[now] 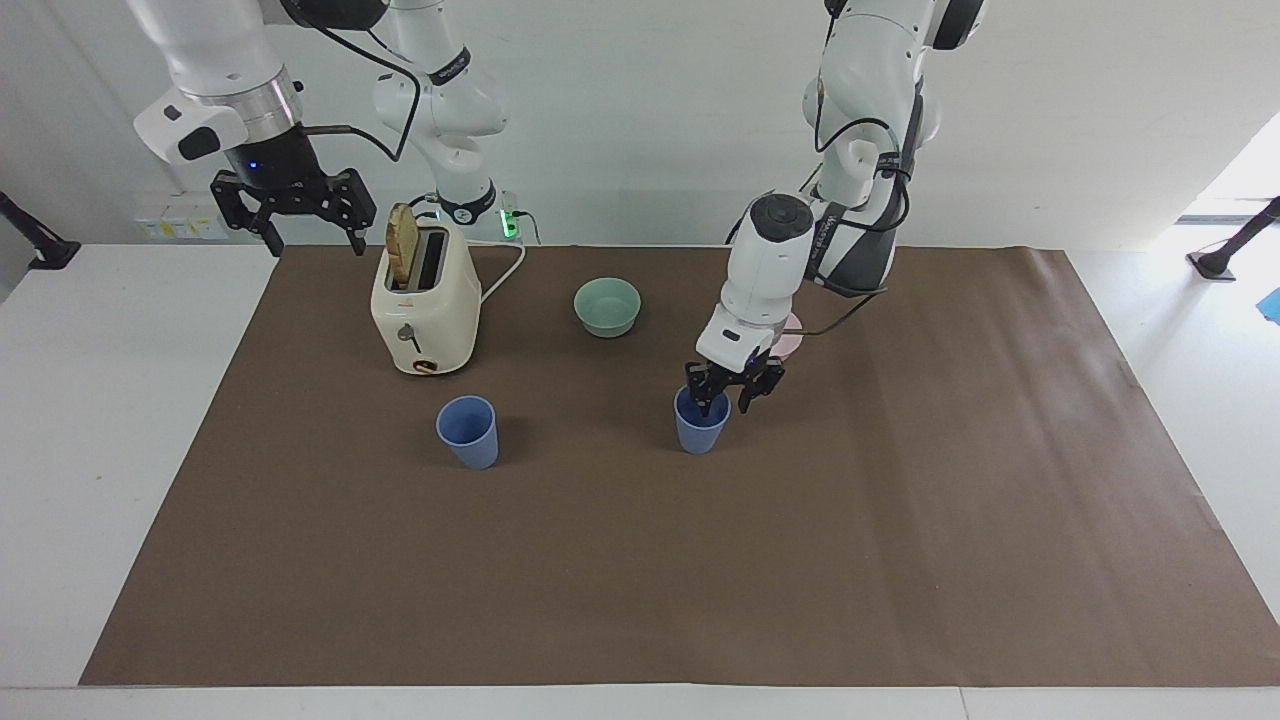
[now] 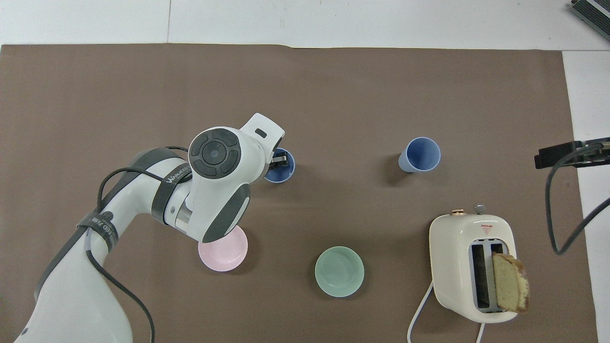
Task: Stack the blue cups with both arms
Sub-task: 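Lower the blue cup onto the table and open the left gripper, then withdraw the left gripper while the right gripper reaches the other blue cup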
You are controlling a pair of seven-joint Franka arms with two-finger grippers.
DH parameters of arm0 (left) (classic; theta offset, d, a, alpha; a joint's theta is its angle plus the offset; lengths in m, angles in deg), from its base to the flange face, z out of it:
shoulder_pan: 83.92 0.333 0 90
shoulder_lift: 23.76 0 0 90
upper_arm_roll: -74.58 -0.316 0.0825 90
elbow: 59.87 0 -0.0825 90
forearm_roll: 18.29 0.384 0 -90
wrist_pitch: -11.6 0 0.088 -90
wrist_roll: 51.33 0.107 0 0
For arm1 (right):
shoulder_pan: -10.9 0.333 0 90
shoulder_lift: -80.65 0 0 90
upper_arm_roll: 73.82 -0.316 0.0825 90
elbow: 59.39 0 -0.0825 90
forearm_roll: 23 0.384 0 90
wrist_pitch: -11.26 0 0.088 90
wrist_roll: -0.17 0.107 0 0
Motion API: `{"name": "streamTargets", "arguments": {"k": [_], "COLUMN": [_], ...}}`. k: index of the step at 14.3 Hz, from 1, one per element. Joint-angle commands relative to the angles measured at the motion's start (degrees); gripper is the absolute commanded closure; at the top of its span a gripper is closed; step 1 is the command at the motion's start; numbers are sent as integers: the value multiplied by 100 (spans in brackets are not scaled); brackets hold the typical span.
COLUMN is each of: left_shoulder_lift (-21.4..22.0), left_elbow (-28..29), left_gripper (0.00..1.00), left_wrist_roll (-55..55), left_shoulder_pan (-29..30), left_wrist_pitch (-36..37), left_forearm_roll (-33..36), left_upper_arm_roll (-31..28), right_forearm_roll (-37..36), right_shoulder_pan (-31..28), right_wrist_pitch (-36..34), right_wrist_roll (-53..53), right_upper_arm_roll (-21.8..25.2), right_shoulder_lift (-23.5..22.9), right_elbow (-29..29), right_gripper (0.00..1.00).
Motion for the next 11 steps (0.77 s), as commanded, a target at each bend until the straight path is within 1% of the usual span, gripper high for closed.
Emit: {"name": "streamTargets", "arguments": {"k": [1,4,8,10,11], "left_shoulder_lift": [135,424,1004,1198,1260], "left_elbow": [-120,-147,-103,-77,-68], "left_gripper": [0,0,0,0,0], "left_wrist_roll": [-98,103,1270,1719,1982], "left_shoulder_pan": [37,361,1011,1249,1372], "left_wrist_pitch": [169,424,1232,1522,1671], "left_forearm_roll": [159,159,80,54,53], "left_upper_arm_roll": [-111,-102,-85,-85,-85], "right_forearm_roll": [38,38,64,64,64], "right_shoulder_pan": [-81,-55,-64,-64,-38], "right_wrist_pitch": [-5,73,82,91,204], "right_wrist_roll": [-142,-124,-168,-160,-133], "right_upper_arm_roll": [-41,-58,-49,-58,-50], "right_shoulder_lift": [92,74,118,109,83], "right_elbow": [90,81,151,317,432], "right_gripper": [0,0,0,0,0]}}
